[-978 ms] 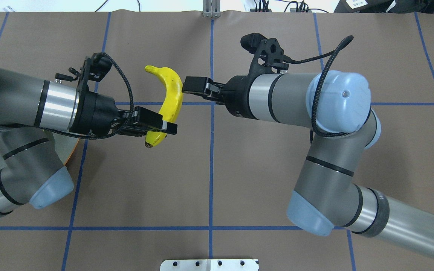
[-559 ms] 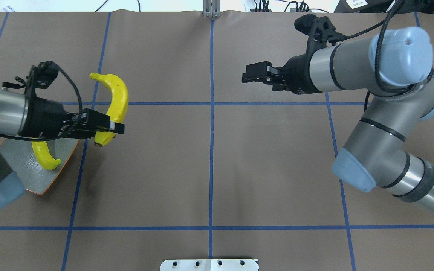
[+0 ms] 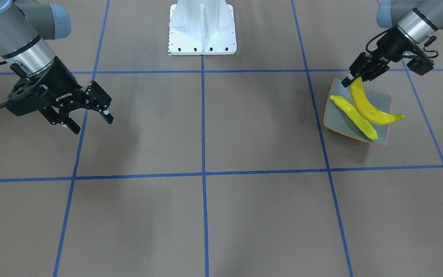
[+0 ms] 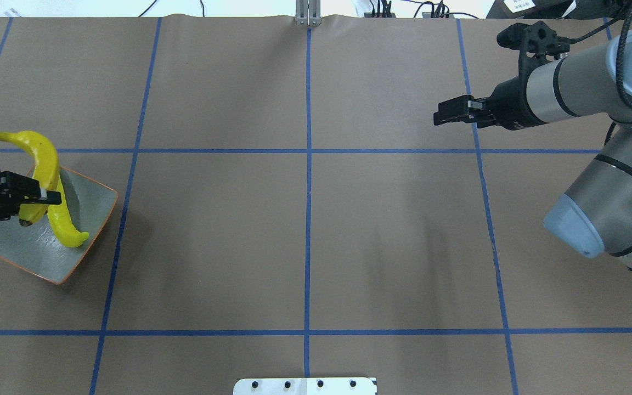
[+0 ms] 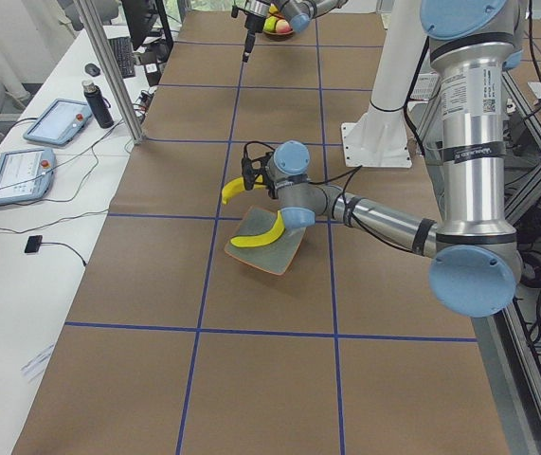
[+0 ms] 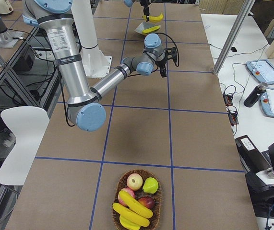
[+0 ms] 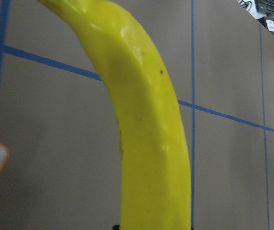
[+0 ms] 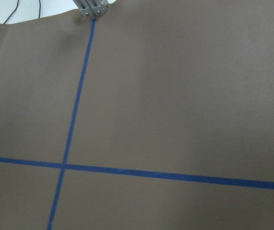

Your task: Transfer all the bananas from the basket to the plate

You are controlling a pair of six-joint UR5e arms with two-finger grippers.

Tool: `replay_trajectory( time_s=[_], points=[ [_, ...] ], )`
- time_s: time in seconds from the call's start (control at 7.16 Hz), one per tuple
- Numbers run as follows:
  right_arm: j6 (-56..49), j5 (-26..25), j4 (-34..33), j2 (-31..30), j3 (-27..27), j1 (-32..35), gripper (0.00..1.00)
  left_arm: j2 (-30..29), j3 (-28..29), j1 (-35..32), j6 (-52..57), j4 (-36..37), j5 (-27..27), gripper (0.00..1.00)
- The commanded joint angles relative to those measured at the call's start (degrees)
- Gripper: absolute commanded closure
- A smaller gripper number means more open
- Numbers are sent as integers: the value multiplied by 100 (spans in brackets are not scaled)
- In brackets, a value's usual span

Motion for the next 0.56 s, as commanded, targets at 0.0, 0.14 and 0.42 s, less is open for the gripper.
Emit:
replay_trajectory(
  time_s=[0.0,0.14,0.42],
  points=[
    [-789,269,18,-200,-217,317,0,593,138,25,455,0,41,100],
    [-1273,776,1,-296,-314,658,0,559,366,60,623,0,50,100],
    [-2072,1202,36,-725,-333,1143,0,506,535,139,774,0,50,71]
  ],
)
